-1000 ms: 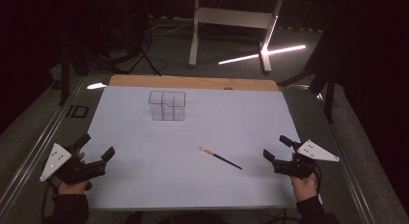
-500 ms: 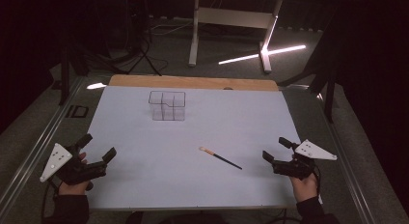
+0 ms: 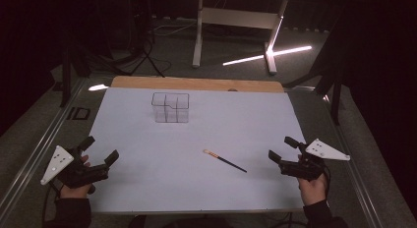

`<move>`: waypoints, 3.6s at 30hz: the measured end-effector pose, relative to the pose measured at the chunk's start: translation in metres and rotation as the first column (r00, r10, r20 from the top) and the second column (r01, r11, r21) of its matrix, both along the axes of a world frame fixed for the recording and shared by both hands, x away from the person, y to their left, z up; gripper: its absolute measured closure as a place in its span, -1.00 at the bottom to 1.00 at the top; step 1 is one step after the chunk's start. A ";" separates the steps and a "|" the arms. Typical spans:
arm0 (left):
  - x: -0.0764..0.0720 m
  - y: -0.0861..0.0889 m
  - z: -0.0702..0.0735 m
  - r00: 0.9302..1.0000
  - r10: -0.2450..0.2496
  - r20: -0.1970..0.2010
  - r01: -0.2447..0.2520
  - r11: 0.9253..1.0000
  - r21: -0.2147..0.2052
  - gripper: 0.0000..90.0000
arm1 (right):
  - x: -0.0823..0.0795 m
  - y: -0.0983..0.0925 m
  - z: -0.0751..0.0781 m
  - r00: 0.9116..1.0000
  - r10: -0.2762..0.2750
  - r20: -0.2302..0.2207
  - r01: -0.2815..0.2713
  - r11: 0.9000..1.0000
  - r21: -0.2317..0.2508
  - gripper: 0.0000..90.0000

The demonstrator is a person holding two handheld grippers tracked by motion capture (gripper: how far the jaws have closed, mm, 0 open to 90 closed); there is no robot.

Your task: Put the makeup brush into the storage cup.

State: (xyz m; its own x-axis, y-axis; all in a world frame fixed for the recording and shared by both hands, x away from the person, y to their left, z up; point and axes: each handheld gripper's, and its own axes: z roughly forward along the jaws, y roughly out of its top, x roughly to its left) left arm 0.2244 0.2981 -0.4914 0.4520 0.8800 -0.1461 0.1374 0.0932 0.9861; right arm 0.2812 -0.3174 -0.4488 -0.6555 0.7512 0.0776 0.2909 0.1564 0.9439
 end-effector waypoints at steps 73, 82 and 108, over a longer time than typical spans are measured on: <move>0.004 -0.004 0.000 0.998 -0.063 -0.007 0.063 0.998 -0.013 -1.00 | 0.076 0.142 -0.026 0.843 0.280 -0.460 -0.453 0.831 -0.323 -0.37; 0.005 -0.005 0.000 0.998 -0.066 -0.008 0.066 0.998 -0.009 -1.00 | 0.076 0.142 -0.034 0.841 0.227 -0.491 -0.444 0.807 -0.388 0.09; 0.005 -0.005 -0.001 0.997 -0.070 -0.012 0.070 0.998 -0.005 -1.00 | 0.080 0.150 -0.058 0.780 0.096 -0.619 -0.524 0.641 -0.561 0.62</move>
